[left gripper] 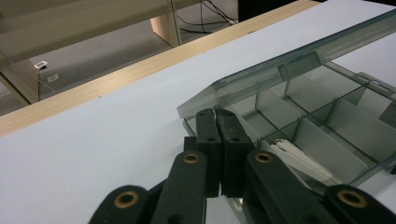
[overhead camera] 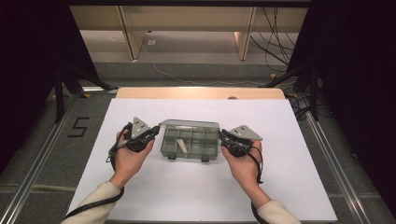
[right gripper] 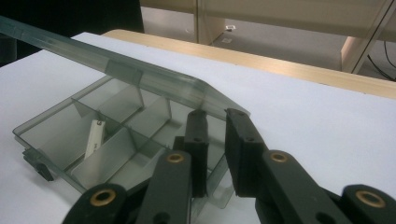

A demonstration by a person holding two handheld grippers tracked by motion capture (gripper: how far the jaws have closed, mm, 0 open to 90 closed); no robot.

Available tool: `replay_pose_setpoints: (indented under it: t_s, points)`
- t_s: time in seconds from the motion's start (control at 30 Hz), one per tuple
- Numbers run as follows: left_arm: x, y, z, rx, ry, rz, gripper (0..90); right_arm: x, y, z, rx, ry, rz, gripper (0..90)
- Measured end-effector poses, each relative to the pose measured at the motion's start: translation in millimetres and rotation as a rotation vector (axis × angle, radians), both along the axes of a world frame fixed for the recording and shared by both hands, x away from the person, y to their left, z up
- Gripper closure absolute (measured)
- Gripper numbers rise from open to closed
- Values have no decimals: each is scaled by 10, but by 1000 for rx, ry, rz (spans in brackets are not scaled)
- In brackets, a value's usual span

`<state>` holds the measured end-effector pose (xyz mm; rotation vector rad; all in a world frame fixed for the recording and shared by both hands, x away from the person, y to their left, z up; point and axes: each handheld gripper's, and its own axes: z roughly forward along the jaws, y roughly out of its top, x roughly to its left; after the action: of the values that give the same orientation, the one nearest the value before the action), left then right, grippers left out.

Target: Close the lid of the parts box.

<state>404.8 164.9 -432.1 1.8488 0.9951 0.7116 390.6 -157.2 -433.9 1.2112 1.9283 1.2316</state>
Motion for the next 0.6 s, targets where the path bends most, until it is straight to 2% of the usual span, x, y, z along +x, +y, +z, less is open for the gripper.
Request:
replay_pose_setpoints:
  t_s: [0.37, 0.6]
  points:
    - [-35, 10, -16, -3, 14, -1, 874, -16, -8, -6, -12, 4, 9, 756]
    - [-57, 23, -35, 6, 31, -11, 863, -26, -1, -17, -3, 30, 25, 689]
